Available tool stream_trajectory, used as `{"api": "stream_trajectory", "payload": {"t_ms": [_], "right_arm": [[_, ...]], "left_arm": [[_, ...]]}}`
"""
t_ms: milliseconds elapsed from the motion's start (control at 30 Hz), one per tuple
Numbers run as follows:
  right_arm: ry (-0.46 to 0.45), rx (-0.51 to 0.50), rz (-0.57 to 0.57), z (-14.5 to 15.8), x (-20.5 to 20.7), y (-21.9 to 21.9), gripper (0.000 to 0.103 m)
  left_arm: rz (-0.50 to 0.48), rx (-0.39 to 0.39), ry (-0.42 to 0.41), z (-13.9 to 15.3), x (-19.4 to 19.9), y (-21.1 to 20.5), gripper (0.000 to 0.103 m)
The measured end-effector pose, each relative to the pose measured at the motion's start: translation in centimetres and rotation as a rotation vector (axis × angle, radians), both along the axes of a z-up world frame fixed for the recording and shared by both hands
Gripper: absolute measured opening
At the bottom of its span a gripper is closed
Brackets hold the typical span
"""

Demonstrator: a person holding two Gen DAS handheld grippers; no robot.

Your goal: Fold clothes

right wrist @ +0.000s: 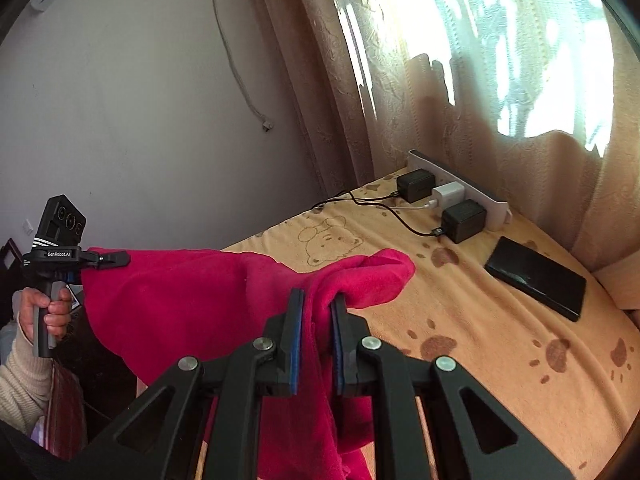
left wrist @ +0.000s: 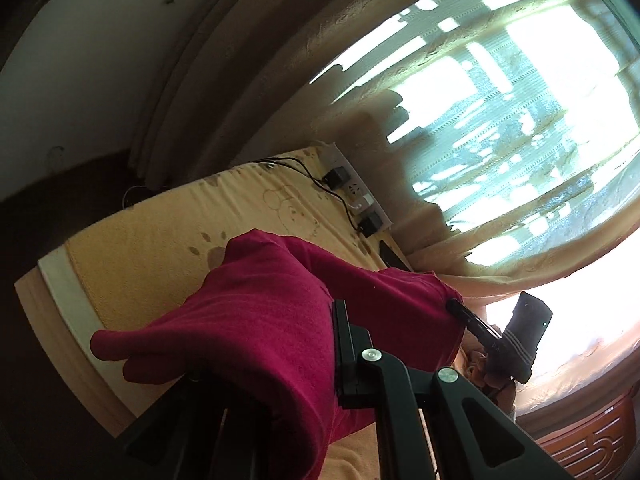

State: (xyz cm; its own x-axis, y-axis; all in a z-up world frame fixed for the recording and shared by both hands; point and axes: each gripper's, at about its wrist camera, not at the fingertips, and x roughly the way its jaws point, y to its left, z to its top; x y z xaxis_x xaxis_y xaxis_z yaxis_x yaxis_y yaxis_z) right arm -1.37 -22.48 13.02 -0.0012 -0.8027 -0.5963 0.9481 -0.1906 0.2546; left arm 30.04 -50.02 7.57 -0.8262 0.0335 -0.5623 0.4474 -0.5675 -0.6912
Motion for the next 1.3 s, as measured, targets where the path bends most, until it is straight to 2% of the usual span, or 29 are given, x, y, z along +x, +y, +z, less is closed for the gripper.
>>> {"api": "stream_trajectory", "payload": {"t_ms": [67, 200, 333, 367, 433, 533, 567, 633, 667, 733, 767, 800, 867, 1000, 1100, 1233, 1300], "right_arm": [[-0.002, 0.002, 0.008, -0.5, 0.2, -2.2, 0.013], [-0.003, 0.0, 0.024, -1.4, 0.4, -6.5, 0.013], [0.019, -0.049, 0.013, -0.5, 0.1, -7.6, 0.013], [0.014, -0.044, -0.002, -0.9, -0.3, -7.9, 0.013], [0.03, -0.004, -0.035, -2.3, -1.1, -9.1, 0.013], [0.015, 0.109, -0.058, -7.0, -2.7, -10.8, 0.017], [0.004, 0.15, -0.076, -8.8, -3.4, -11.0, 0.018], [0.004, 0.191, -0.091, -11.5, -4.1, -10.6, 0.02], [-0.002, 0.19, -0.09, -12.2, -4.3, -10.2, 0.024], [-0.008, 0.171, -0.105, -12.5, -4.6, -9.3, 0.046], [-0.012, 0.158, -0.112, -12.4, -4.7, -8.8, 0.07], [-0.021, 0.138, -0.111, -12.2, -4.8, -8.3, 0.088], [-0.022, 0.111, -0.111, -11.6, -4.7, -7.3, 0.089], [0.007, 0.099, -0.111, -10.7, -3.9, -6.0, 0.089], [0.005, 0.125, -0.035, -11.3, -2.7, -5.7, 0.089], [0.084, 0.214, 0.027, -13.3, -0.8, -6.5, 0.089], [0.045, 0.219, 0.023, -14.2, -1.3, -7.0, 0.088]], "left_arm": [[0.013, -0.033, -0.036, -0.5, -0.4, -1.6, 0.009], [0.011, -0.113, -0.047, 0.3, -0.7, -3.5, 0.009], [0.005, -0.167, -0.07, 0.6, -1.2, -5.2, 0.009], [-0.011, -0.169, -0.098, 0.1, -1.8, -5.7, 0.009], [-0.014, -0.185, -0.204, -2.1, -3.1, -7.1, 0.009], [-0.035, -0.183, -0.395, -7.0, -4.9, -8.7, 0.01], [-0.039, -0.182, -0.429, -8.3, -5.1, -9.1, 0.01], [-0.051, -0.182, -0.409, -9.0, -5.0, -9.4, 0.01], [-0.057, -0.192, -0.407, -8.8, -4.9, -9.3, 0.011], [-0.072, -0.217, -0.416, -8.3, -4.9, -9.1, 0.013], [-0.08, -0.232, -0.427, -8.1, -4.9, -9.0, 0.015], [-0.084, -0.25, -0.436, -7.8, -4.9, -8.8, 0.016], [-0.087, -0.314, -0.454, -7.1, -4.8, -8.6, 0.023], [-0.097, -0.434, -0.473, -6.0, -5.2, -7.9, 0.026], [-0.076, -0.391, -0.452, -6.2, -4.6, -8.4, 0.026], [-0.039, -0.317, -0.414, -6.8, -3.3, -9.0, 0.031], [-0.017, -0.278, -0.39, -6.9, -2.3, -9.2, 0.038]]}}
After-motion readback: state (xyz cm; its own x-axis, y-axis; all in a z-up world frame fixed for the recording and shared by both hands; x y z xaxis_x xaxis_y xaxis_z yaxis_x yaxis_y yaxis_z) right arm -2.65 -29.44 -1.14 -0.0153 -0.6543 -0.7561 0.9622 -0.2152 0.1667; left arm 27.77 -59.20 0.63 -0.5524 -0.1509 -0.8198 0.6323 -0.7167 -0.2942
